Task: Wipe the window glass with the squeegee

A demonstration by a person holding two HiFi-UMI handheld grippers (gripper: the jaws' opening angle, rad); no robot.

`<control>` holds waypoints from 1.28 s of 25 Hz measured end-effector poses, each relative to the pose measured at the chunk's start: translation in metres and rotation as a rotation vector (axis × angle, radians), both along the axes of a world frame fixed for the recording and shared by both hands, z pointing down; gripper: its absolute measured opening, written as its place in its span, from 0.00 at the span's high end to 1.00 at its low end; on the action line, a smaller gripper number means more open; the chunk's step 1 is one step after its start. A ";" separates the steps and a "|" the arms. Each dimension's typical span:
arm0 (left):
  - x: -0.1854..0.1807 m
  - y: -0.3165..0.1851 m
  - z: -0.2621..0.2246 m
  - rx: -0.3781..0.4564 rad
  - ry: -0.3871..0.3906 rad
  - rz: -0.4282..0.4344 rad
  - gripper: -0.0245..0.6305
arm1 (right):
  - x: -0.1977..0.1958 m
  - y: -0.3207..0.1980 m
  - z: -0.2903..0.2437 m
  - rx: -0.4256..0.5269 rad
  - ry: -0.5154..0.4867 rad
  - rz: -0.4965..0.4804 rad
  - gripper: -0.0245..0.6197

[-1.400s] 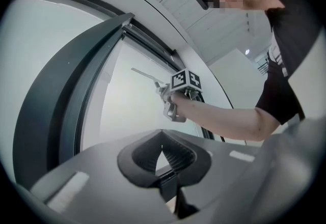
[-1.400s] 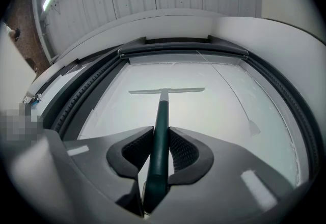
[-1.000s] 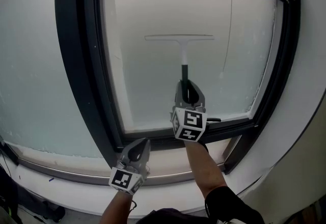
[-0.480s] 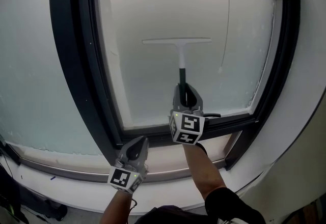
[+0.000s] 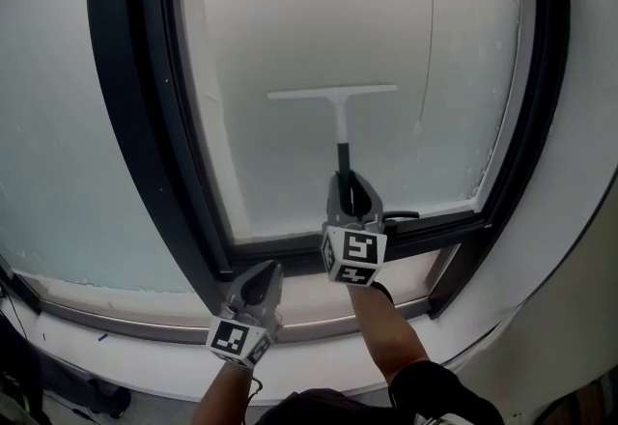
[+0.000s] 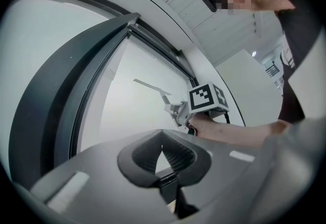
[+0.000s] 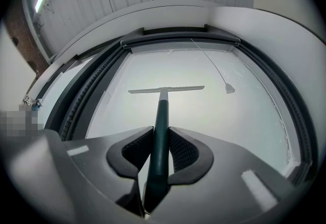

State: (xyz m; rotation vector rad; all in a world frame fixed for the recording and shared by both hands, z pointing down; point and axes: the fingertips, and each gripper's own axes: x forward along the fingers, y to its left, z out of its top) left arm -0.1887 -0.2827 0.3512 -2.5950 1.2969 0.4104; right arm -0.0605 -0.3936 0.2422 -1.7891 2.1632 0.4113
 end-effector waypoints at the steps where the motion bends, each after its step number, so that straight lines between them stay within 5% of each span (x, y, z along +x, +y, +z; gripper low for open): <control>1: 0.000 0.000 0.000 0.000 0.000 0.002 0.96 | 0.000 0.000 0.002 -0.004 0.000 0.000 0.81; 32: -0.012 -0.006 0.026 -0.078 0.066 -0.014 0.96 | -0.001 0.005 0.075 -0.126 0.009 -0.002 0.81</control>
